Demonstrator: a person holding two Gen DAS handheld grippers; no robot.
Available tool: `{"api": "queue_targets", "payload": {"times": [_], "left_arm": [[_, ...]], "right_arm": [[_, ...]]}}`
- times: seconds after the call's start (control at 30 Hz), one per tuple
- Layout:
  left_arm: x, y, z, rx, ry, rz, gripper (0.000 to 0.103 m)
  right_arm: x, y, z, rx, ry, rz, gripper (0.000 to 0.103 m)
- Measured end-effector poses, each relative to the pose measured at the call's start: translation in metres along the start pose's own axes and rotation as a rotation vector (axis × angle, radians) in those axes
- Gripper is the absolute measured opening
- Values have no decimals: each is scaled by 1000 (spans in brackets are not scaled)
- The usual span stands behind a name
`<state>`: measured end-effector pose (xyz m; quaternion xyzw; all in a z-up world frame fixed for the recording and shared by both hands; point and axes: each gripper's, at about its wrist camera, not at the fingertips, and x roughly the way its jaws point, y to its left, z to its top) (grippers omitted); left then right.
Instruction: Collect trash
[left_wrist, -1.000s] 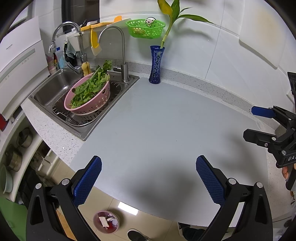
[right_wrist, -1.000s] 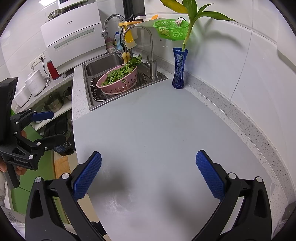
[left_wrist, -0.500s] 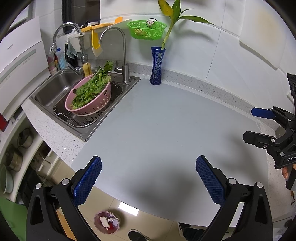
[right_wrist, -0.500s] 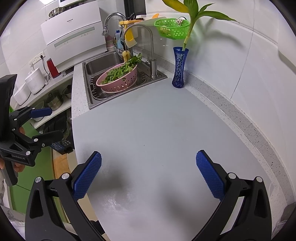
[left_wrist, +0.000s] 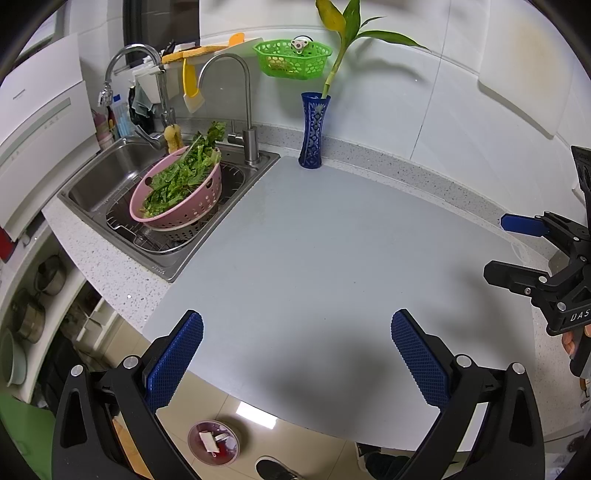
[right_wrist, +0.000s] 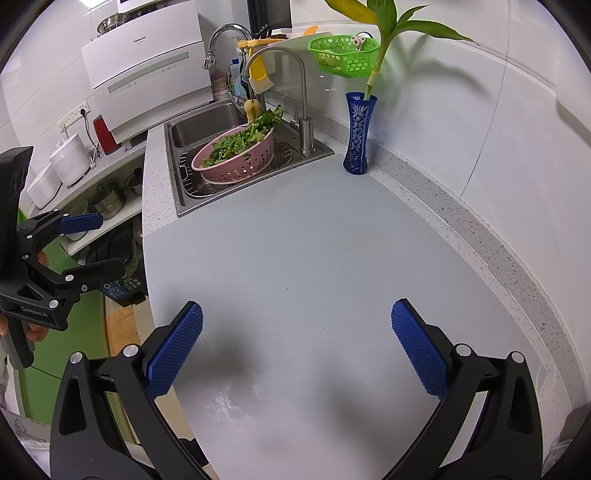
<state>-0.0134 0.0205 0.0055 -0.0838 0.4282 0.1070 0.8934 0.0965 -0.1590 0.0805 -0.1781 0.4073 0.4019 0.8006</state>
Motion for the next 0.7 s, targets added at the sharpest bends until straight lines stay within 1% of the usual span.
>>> {"api": "queue_targets", "payload": {"times": [0.33,0.5,0.7], "left_arm": [[0,3,-2,-8,4,1,98],[1,8,-3,-43,18,6,98],[2,6,-1,-25,23,7,98]], "right_arm": [[2,0,-1,2,5,2,100],[2,0,-2,2,5,2,100],[2,0,-2,2,5,4,100]]}}
